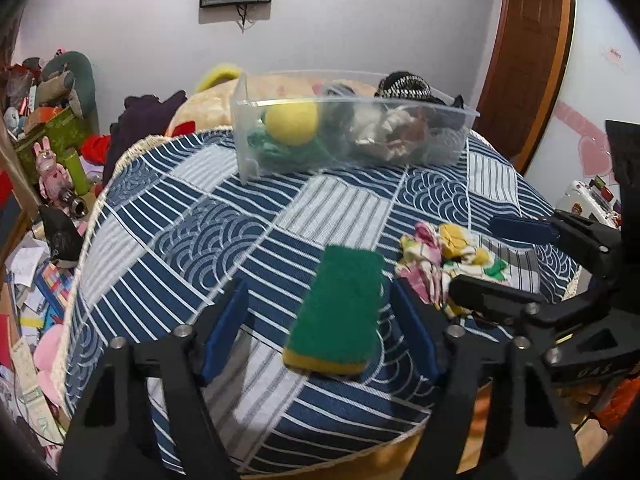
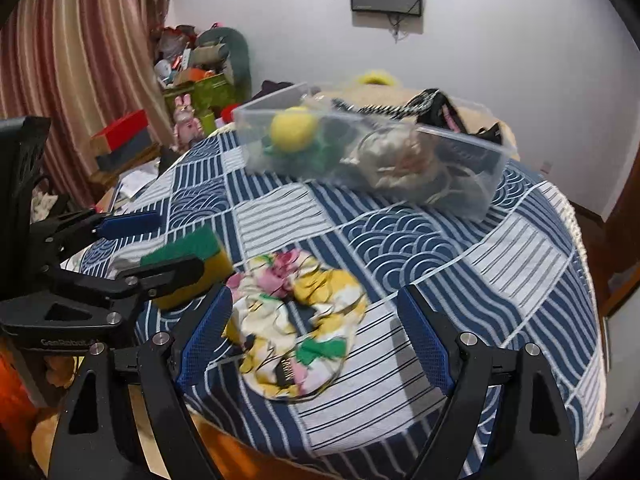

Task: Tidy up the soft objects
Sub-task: 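Grasp the green-yellow sponge with the left gripper while the right gripper grasps the floral scrunchie, then lower the sponge into the box with the left gripper while the right gripper releases the scrunchie inside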

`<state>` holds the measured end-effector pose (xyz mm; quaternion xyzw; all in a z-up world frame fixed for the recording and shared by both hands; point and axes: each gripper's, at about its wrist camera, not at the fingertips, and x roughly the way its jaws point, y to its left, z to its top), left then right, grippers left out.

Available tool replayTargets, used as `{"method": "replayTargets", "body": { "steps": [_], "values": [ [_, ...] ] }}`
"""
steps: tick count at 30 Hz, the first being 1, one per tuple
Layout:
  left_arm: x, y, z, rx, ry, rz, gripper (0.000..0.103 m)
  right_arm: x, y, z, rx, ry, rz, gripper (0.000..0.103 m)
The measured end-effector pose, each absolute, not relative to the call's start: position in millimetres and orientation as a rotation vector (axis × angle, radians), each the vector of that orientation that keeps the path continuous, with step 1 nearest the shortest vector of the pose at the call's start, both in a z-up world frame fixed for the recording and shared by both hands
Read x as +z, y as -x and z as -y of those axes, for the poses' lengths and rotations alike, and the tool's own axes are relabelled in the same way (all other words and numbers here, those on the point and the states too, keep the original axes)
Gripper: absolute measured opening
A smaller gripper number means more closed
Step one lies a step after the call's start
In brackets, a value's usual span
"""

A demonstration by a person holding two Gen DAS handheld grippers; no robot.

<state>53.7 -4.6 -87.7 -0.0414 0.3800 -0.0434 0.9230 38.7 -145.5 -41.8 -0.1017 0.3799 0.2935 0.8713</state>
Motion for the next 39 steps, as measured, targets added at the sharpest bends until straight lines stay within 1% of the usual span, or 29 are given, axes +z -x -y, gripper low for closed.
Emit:
{"method": "replayTargets", "body": {
  "steps": [1,2,3,6,8,9,11,14,15,19,27,39],
  "values": [
    [-91,-54,6,-0.096,0.086,-0.791,0.059,-45,-39,144,0.619,0.215,-0.804,0.082],
    [-94,-54,7,-0.102,0.086,-0.8,0.051,-48,-39,143,0.622,0.217,-0.812,0.082],
    [-96,-54,9,-0.103,0.086,-0.806,0.046,-51,-40,141,0.624,0.217,-0.82,0.082],
    [-100,-52,12,-0.093,0.084,-0.794,0.044,-58,-40,142,0.628,0.213,-0.84,0.074],
    [-100,-50,12,-0.093,0.088,-0.787,0.042,-57,-36,142,0.622,0.228,-0.816,0.054],
    [-100,-50,11,-0.094,0.093,-0.785,0.042,-56,-36,143,0.626,0.228,-0.815,0.051],
    [-99,-49,10,-0.093,0.1,-0.781,0.04,-56,-35,145,0.645,0.21,-0.815,0.033],
    [-94,-47,6,-0.096,0.112,-0.767,0.04,-55,-34,146,0.654,0.203,-0.818,0.018],
    [-92,-46,5,-0.091,0.112,-0.757,0.039,-54,-34,146,0.651,0.204,-0.816,0.016],
    [-83,-44,2,-0.076,0.108,-0.728,0.039,-51,-33,145,0.655,0.199,-0.806,0.013],
    [-63,-53,-2,-0.053,0.089,-0.674,0.039,-28,-40,158,0.622,0.141,-0.755,0.013],
    [-22,-80,-17,-0.023,0.089,-0.562,0.039,20,-71,166,0.56,0.11,-0.62,0.013]
  ]
}}
